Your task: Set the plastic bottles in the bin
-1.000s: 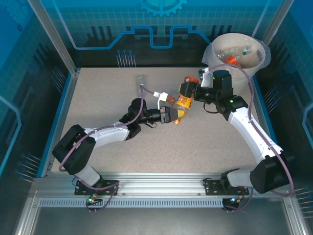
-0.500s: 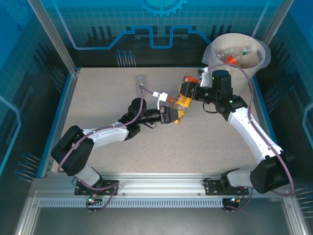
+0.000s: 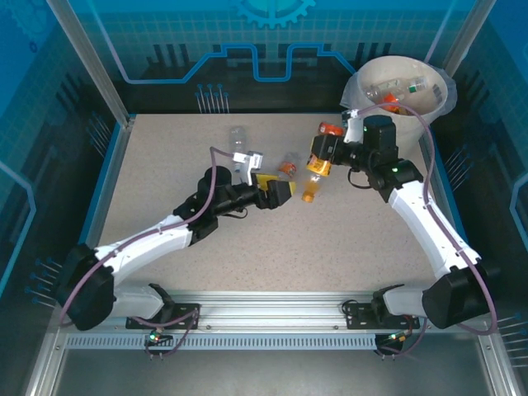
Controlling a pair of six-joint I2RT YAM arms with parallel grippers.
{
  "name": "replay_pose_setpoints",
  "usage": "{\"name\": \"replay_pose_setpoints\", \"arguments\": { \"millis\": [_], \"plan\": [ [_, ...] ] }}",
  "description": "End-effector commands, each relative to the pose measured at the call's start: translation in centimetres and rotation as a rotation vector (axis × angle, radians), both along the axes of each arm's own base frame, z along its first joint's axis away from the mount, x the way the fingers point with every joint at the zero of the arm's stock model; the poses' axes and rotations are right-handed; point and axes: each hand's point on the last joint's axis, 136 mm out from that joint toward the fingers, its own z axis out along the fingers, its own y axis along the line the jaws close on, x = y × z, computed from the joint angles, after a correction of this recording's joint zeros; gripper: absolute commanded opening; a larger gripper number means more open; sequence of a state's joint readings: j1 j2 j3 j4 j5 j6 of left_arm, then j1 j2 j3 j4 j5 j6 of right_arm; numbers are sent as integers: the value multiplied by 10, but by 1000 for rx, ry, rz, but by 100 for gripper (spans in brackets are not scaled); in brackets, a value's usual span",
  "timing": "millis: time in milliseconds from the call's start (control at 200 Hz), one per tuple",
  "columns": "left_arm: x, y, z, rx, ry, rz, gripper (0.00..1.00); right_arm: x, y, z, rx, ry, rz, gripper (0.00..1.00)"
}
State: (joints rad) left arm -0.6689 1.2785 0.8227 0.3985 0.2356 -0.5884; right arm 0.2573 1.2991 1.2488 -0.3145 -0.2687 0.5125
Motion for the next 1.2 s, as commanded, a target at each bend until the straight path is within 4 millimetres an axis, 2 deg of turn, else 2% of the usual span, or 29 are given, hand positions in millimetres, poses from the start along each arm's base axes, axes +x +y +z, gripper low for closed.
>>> {"name": "replay_pose_setpoints", "arguments": {
  "millis": [0,160,345,500,670,745,810,915,1090,1195],
  "plan": [
    [11,34,-23,144,-4,183,99,5,-37,41,-115,-133,-117,43],
    [14,63,-36,212,20,321,99,20,-89,75,-258,-227,-270,43],
    [12,78,-46,239,50,382,99,45,-150,120,-336,-314,-440,43],
    [11,81,-53,236,74,395,99,66,-181,156,-365,-372,-525,43],
    [11,83,-56,235,84,406,99,90,-212,186,-444,-432,-664,43],
    [11,83,-57,238,85,408,99,102,-230,189,-494,-435,-759,43],
    [12,83,-58,237,87,413,99,115,-246,184,-518,-420,-830,43],
    [12,83,-60,233,93,413,99,135,-254,173,-528,-399,-869,43],
    [13,80,-67,223,120,410,99,153,-248,167,-548,-426,-909,47],
    [13,80,-71,212,131,413,99,161,-237,163,-646,-474,-948,48]
  ]
}}
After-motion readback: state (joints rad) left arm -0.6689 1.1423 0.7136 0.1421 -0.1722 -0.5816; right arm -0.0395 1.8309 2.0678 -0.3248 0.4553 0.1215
